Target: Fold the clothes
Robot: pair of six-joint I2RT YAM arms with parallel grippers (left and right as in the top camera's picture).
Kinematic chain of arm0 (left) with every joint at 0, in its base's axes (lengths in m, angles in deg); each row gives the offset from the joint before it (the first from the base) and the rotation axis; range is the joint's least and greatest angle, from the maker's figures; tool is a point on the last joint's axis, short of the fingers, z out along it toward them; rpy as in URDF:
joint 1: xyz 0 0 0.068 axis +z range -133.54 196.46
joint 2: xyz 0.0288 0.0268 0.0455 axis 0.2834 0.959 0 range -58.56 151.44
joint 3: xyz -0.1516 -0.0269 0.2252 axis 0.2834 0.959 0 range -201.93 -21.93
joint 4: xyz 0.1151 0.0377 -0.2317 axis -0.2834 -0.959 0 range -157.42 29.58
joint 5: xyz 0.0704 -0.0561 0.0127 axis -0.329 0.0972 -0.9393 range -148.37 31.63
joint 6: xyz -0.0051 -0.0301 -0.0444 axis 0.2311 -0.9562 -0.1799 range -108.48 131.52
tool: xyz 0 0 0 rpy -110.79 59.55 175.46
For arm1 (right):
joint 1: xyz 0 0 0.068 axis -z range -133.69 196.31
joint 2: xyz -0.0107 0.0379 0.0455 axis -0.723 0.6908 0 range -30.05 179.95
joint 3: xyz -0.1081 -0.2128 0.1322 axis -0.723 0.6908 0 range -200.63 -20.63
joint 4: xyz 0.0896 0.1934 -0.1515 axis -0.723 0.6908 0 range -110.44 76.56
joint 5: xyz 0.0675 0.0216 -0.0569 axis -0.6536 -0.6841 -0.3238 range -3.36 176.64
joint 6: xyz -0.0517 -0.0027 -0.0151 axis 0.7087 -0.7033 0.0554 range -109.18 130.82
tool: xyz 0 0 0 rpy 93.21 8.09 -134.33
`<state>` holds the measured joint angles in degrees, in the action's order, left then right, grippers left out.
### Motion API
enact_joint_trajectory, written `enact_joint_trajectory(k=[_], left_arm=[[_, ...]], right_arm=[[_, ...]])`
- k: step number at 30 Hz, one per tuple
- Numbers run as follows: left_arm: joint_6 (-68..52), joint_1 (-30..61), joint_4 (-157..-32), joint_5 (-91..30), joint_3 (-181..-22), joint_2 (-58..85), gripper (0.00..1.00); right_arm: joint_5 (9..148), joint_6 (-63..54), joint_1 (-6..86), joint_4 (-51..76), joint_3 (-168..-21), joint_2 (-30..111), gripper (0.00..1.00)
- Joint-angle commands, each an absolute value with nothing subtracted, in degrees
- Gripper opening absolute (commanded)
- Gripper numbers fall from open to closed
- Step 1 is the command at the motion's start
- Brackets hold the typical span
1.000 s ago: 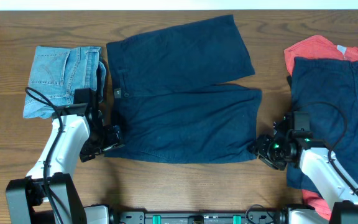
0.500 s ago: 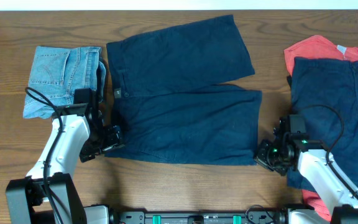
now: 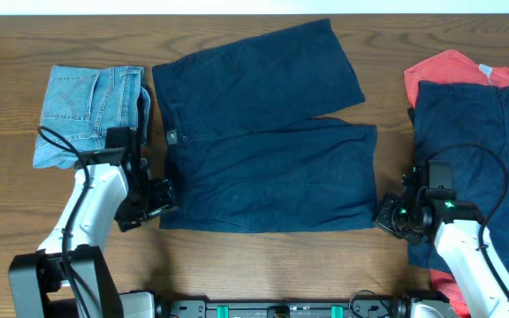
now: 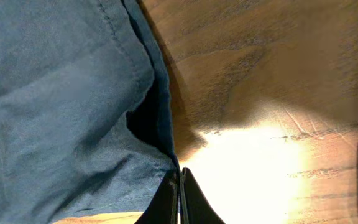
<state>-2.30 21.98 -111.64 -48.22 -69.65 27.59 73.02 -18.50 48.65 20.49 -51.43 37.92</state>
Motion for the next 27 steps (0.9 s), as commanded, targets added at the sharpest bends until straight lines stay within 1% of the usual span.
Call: enact_joint_trajectory(k=[1,2,3,4,5,9,14,15,16,17,18,22,24,25,26,27], left_arm=[[-3.26,22.29,-109.44,-45.27,-66.18,27.92,0.73],[-3.68,22.29,-107.88,-45.25,-64.93,27.92,0.68],[-3.85,22.29,-106.68,-45.27,-63.92,27.92,0.6],[-3.88,22.29,-105.63,-45.27,-63.05,27.92,0.54],[-4.29,22.29,-104.43,-45.27,-62.2,27.92,0.52],[-6.41,22.29,-100.91,-45.27,-59.92,27.92,0.48],[-6.41,22.29,-97.28,-45.27,-57.74,27.92,0.37],[-6.41,22.29,-97.2,-45.29,-57.48,27.92,0.33],[-6.39,22.29,-97.28,-45.29,-57.39,27.92,0.25],[-6.39,22.29,-97.5,-45.29,-57.39,27.92,0.13],[-6.35,22.29,-97.65,-45.29,-57.41,27.92,0.06],[-6.17,22.31,-98.81,-45.33,-57.67,27.88,0.06],[-6.15,22.29,-99.93,-45.33,-58.31,27.85,0.06],[-6.15,22.29,-100.47,-45.33,-58.7,27.85,0.06],[-6.15,22.29,-100.74,-45.31,-58.98,27.85,0.06],[-6.15,22.29,-101.0,-45.29,-59.27,27.85,0.06]], right_arm=[[72.69,-17.36,49.07,20.47,-52.39,37.31,0.03],[72.69,-17.36,49.07,20.44,-52.39,37.31,0.03],[72.69,-17.36,49.07,20.44,-52.39,37.31,0.03],[72.69,-17.36,49.07,20.47,-52.39,37.31,0.03],[72.69,-17.36,49.07,20.49,-52.39,37.31,0.03],[72.71,-17.36,49.07,20.44,-52.39,37.33,0.03],[72.71,-17.36,49.07,20.25,-52.39,37.33,0.03],[72.71,-17.36,49.07,20.25,-52.39,37.33,0.03],[72.73,-17.34,49.07,20.27,-52.39,37.31,0.03],[72.73,-17.32,49.07,20.29,-52.39,37.31,0.04],[72.71,-17.34,49.07,20.29,-52.39,37.31,0.05],[72.71,-14.37,49.07,20.25,-52.46,37.31,0.08],[72.64,-11.75,49.07,20.25,-52.46,37.31,0.13],[72.23,-10.06,49.07,20.29,-52.5,37.31,0.17],[70.48,-7.44,49.09,20.29,-52.5,37.31,0.25],[68.16,-4.75,49.07,20.51,-52.5,37.31,0.37]])
